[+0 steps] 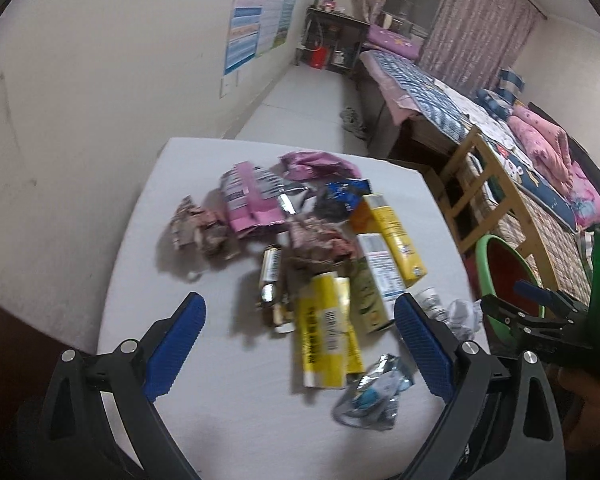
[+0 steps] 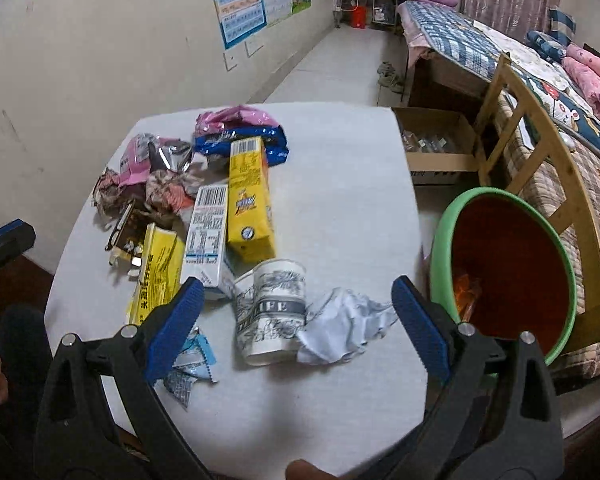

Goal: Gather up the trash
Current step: 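Move both tools back over the table toward the remaining trash, then grasp the crumpled white paper with the right tool while the left tool grasps the brown bar wrapper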

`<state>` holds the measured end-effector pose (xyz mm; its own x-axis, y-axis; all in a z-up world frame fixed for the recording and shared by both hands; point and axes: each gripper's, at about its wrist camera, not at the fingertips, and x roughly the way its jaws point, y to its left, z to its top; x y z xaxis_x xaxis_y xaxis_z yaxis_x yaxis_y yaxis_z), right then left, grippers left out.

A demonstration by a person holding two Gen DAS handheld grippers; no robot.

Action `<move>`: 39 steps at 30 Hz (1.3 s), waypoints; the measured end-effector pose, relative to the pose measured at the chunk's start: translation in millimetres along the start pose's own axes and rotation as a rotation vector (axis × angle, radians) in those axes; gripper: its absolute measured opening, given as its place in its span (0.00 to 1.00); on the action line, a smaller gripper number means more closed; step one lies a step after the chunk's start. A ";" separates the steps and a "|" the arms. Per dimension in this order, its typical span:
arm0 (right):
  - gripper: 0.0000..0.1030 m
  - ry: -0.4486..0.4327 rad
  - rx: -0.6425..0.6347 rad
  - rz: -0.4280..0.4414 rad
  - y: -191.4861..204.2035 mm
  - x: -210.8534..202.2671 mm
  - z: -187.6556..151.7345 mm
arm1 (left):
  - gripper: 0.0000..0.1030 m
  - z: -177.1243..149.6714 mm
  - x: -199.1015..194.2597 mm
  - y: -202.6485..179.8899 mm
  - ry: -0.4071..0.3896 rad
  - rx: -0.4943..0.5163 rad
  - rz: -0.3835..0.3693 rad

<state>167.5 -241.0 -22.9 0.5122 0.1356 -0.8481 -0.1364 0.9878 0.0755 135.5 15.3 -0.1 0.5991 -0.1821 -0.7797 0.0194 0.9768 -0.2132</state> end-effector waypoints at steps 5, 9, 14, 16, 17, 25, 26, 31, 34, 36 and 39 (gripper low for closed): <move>0.90 0.034 -0.002 -0.013 0.3 9.6 -8.1 | 0.88 -5.2 12.7 15.7 0.034 -0.023 -0.008; 0.90 0.060 0.014 -0.020 -5.7 16.9 -14.2 | 0.88 -8.8 27.4 19.0 0.061 -0.025 -0.009; 0.90 0.079 0.045 -0.025 -16.9 25.4 -18.8 | 0.88 -8.2 48.4 17.9 0.098 -0.011 -0.001; 0.90 0.089 0.056 -0.027 -21.1 29.7 -20.4 | 0.87 -6.5 58.8 17.0 0.113 -0.002 0.005; 0.89 0.098 0.064 -0.028 -24.1 33.0 -21.4 | 0.87 -5.5 63.7 17.0 0.119 0.001 0.009; 0.69 0.166 0.125 0.008 -39.2 58.0 -26.3 | 0.83 0.6 99.4 17.8 0.171 0.003 0.011; 0.67 0.171 0.135 0.017 -40.9 61.0 -27.3 | 0.82 0.9 104.2 18.4 0.179 0.002 0.009; 0.65 0.181 0.156 0.023 -45.3 69.7 -26.6 | 0.78 1.8 127.8 24.8 0.217 -0.018 0.002; 0.64 0.189 0.153 0.011 -47.7 73.5 -25.1 | 0.75 4.0 139.4 25.9 0.228 -0.025 0.004; 0.61 0.200 0.153 0.001 -49.8 76.7 -25.2 | 0.67 4.9 148.2 28.1 0.242 -0.027 0.005; 0.58 0.217 0.158 0.003 -53.7 81.2 -26.5 | 0.50 5.5 159.2 30.7 0.266 -0.034 -0.005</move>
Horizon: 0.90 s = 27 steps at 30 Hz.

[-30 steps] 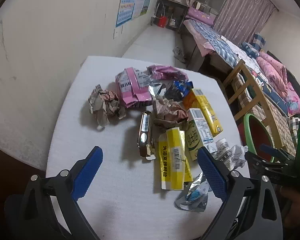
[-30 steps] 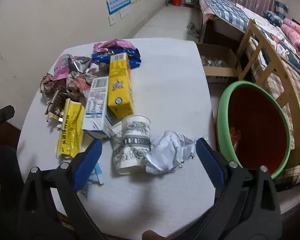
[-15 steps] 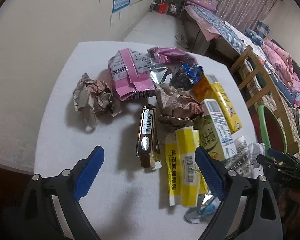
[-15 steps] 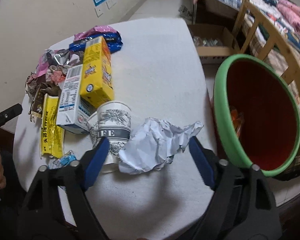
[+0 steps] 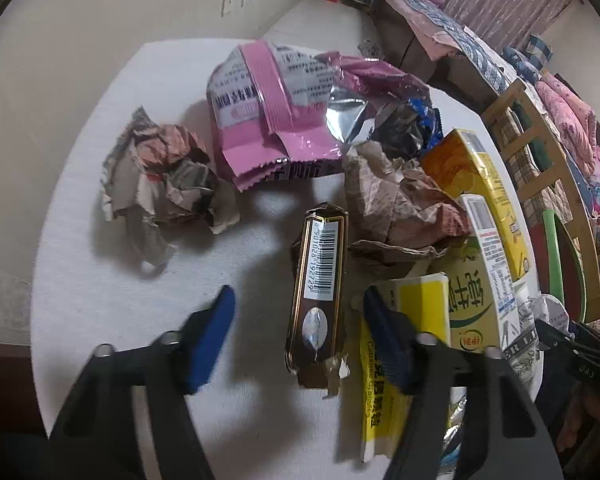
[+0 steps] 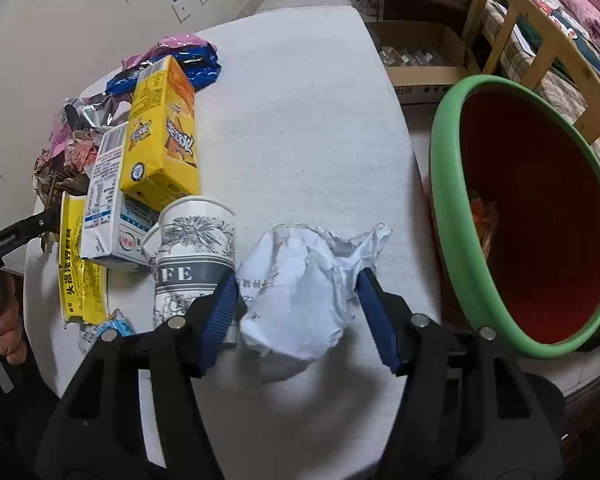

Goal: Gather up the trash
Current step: 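Grasp the crumpled white paper with the right tool while the left tool grasps the brown bar wrapper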

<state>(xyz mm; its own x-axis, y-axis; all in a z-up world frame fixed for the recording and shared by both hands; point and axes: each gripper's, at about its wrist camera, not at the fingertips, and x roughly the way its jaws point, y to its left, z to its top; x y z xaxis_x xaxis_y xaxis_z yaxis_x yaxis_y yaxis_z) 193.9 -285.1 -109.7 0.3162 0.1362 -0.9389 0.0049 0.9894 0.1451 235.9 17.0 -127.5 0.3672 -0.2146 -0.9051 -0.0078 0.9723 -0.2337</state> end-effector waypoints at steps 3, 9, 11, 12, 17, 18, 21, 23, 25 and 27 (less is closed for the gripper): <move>0.50 -0.003 -0.009 -0.004 1.6 -1.9 0.8 | 0.32 -0.3 5.5 0.3 0.017 0.000 -0.005; 0.42 -0.015 -0.015 -0.002 0.2 -8.5 2.1 | 0.19 -8.4 -1.7 -4.6 0.007 0.029 0.000; 0.41 -0.022 -0.014 0.001 0.5 -11.4 2.0 | 0.19 -10.7 -8.6 -4.4 -0.004 0.035 0.016; 0.41 -0.028 -0.016 0.006 1.3 -13.9 1.5 | 0.19 -10.6 -11.8 -3.4 -0.010 0.036 0.021; 0.41 -0.052 -0.030 0.013 9.8 -26.5 -1.8 | 0.19 -14.6 -37.0 -0.2 -0.050 0.039 0.042; 0.41 -0.058 -0.033 0.016 11.9 -29.6 -2.8 | 0.19 -15.4 -41.0 -0.3 -0.055 0.040 0.043; 0.41 -0.074 -0.045 0.024 17.0 -38.2 -5.9 | 0.19 -19.6 -58.1 -2.5 -0.079 0.047 0.046; 0.41 -0.085 -0.051 0.027 19.4 -43.6 -8.0 | 0.19 -22.1 -68.7 -6.5 -0.093 0.054 0.045; 0.41 -0.097 -0.055 0.033 20.9 -49.6 -8.9 | 0.19 -25.5 -76.3 -10.7 -0.102 0.059 0.045; 0.41 -0.112 -0.059 0.038 21.9 -56.5 -10.4 | 0.19 -29.3 -85.2 -14.7 -0.114 0.065 0.045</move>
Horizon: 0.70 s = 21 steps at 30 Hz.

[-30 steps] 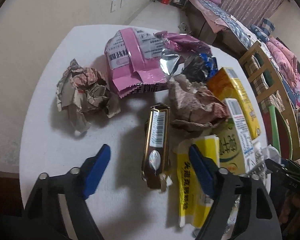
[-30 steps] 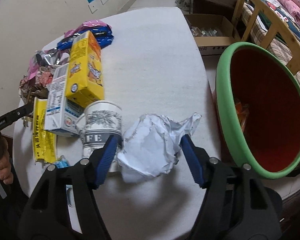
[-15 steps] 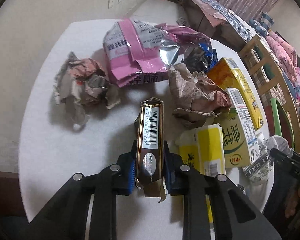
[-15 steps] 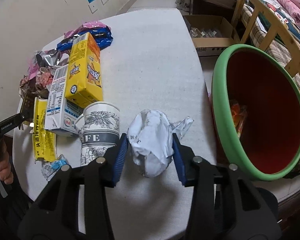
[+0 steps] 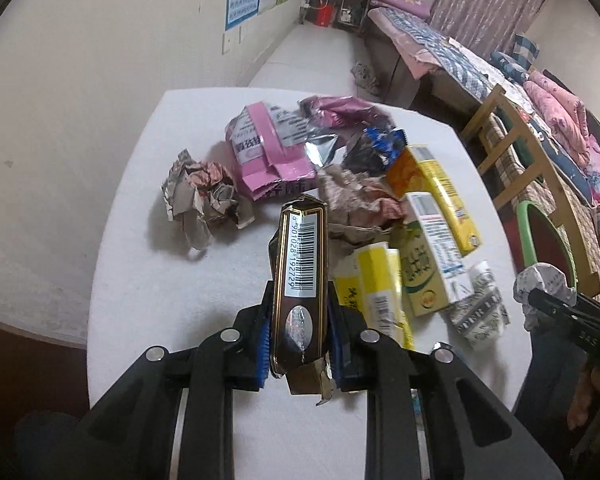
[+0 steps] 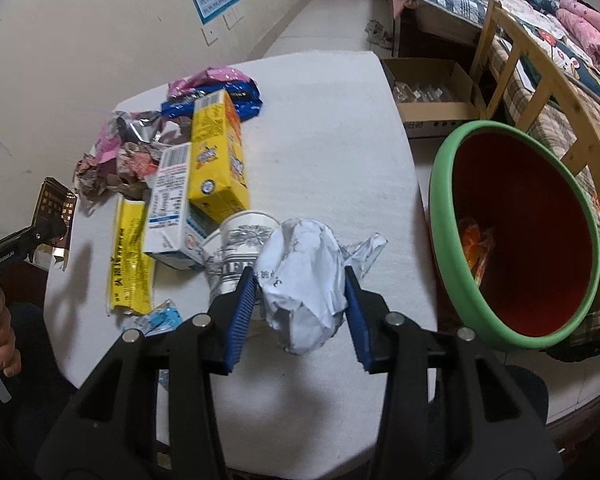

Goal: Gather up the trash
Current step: 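Grasp the crumpled white paper with the right tool while the left tool grasps the brown bar wrapper, then carry both items over the green bin and open both tools to drop them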

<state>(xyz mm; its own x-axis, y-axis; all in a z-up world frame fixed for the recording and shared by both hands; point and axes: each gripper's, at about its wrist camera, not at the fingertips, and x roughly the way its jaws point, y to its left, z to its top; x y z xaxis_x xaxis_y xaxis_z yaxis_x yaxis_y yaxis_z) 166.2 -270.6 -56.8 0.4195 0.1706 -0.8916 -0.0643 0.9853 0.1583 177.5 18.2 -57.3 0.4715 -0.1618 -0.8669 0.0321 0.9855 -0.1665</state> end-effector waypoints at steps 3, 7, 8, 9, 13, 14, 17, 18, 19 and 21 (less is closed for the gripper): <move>0.41 -0.022 -0.001 0.011 -0.7 -8.9 0.4 | 0.19 -1.2 -10.5 -8.1 -0.013 0.008 -0.003; 0.41 -0.048 0.006 0.024 -4.3 -18.9 0.1 | 0.19 -4.1 -22.3 -20.3 -0.026 0.018 -0.010; 0.41 -0.054 0.009 0.027 -6.0 -21.1 -0.2 | 0.19 -4.0 -24.3 -24.2 -0.029 0.023 -0.010; 0.41 -0.062 0.014 0.029 -9.2 -24.2 -0.2 | 0.19 -4.0 -26.6 -28.4 -0.031 0.025 -0.013; 0.41 -0.086 0.027 0.026 -20.6 -34.6 -2.0 | 0.19 -4.8 -32.0 -50.7 -0.040 0.052 -0.025; 0.41 -0.091 0.032 0.024 -23.5 -36.9 -2.2 | 0.19 -4.8 -31.8 -56.4 -0.040 0.060 -0.030; 0.41 -0.108 0.054 0.016 -37.8 -45.7 -3.1 | 0.19 -3.6 -29.5 -79.7 -0.037 0.093 -0.054; 0.41 -0.113 0.062 0.013 -42.7 -48.3 -3.2 | 0.19 -4.1 -28.1 -85.5 -0.036 0.101 -0.062; 0.41 -0.118 0.070 0.009 -48.3 -51.2 -3.4 | 0.19 -3.6 -26.9 -92.1 -0.034 0.109 -0.070; 0.41 -0.126 0.081 -0.001 -58.7 -56.3 -4.5 | 0.19 -2.3 -24.2 -107.9 -0.032 0.129 -0.087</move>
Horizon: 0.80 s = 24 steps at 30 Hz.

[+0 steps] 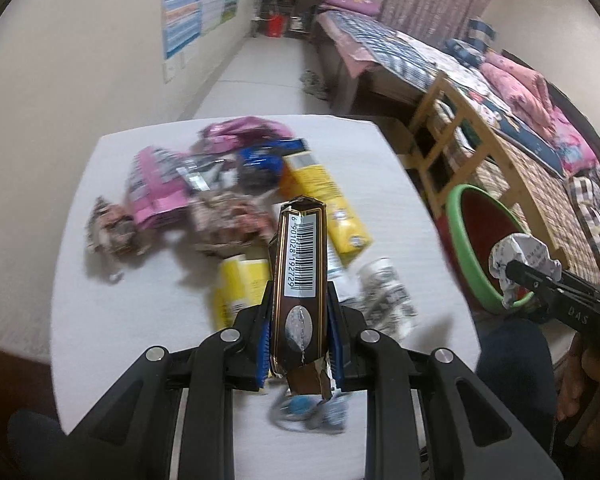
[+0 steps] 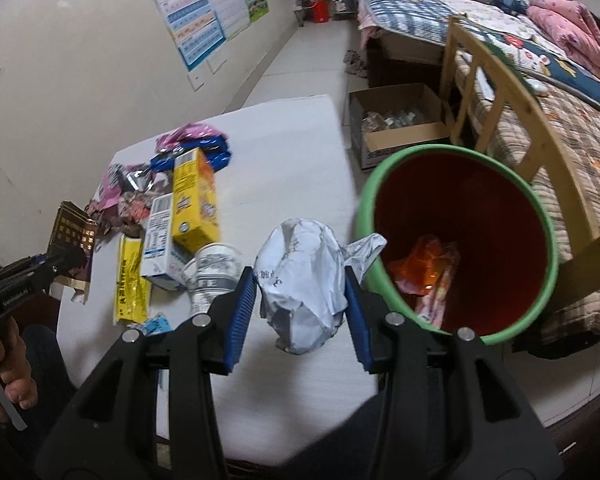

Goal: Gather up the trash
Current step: 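Carry both items over the green bin and open both tools to drop them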

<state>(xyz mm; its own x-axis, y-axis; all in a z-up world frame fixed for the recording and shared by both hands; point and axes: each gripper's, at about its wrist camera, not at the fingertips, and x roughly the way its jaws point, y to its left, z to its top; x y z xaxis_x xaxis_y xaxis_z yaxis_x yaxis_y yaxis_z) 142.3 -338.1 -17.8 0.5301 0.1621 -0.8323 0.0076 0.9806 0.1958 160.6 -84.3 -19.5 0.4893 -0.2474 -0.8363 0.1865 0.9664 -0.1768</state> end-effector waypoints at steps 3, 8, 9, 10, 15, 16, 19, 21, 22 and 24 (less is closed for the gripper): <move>0.41 -0.014 0.021 -0.021 -19.1 -7.4 2.0 | 0.19 4.7 7.6 -24.7 0.009 0.032 -0.029; 0.41 -0.028 0.049 -0.051 -45.2 -13.7 5.6 | 0.19 12.6 17.8 -60.9 0.018 0.083 -0.070; 0.41 -0.031 0.054 -0.057 -50.7 -14.5 6.5 | 0.19 15.0 20.2 -69.0 0.018 0.092 -0.080; 0.41 -0.034 0.057 -0.061 -54.9 -15.1 6.8 | 0.19 17.6 22.3 -77.3 0.018 0.104 -0.091; 0.41 -0.045 0.083 -0.088 -80.2 -14.4 14.1 | 0.19 32.7 31.0 -118.7 0.013 0.168 -0.137; 0.41 -0.047 0.089 -0.092 -85.1 -14.0 15.6 | 0.19 36.4 32.8 -127.5 0.012 0.178 -0.149; 0.41 -0.052 0.106 -0.104 -98.8 -12.4 20.5 | 0.19 44.5 40.5 -149.8 0.014 0.200 -0.183; 0.41 -0.056 0.117 -0.116 -110.8 -10.9 23.3 | 0.19 51.0 49.0 -167.0 0.022 0.214 -0.211; 0.41 -0.056 0.121 -0.121 -115.3 -10.4 23.3 | 0.19 52.1 51.8 -172.2 0.025 0.218 -0.221; 0.41 -0.054 0.135 -0.133 -128.3 -7.0 25.4 | 0.19 57.6 60.6 -187.4 0.036 0.229 -0.246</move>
<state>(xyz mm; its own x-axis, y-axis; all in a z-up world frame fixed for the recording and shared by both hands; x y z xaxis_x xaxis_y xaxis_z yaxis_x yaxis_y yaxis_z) 159.1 -467.8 -23.9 0.5615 0.0220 -0.8272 0.1922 0.9688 0.1562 204.4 -284.5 -7.2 0.3759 -0.4649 -0.8016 0.4841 0.8361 -0.2579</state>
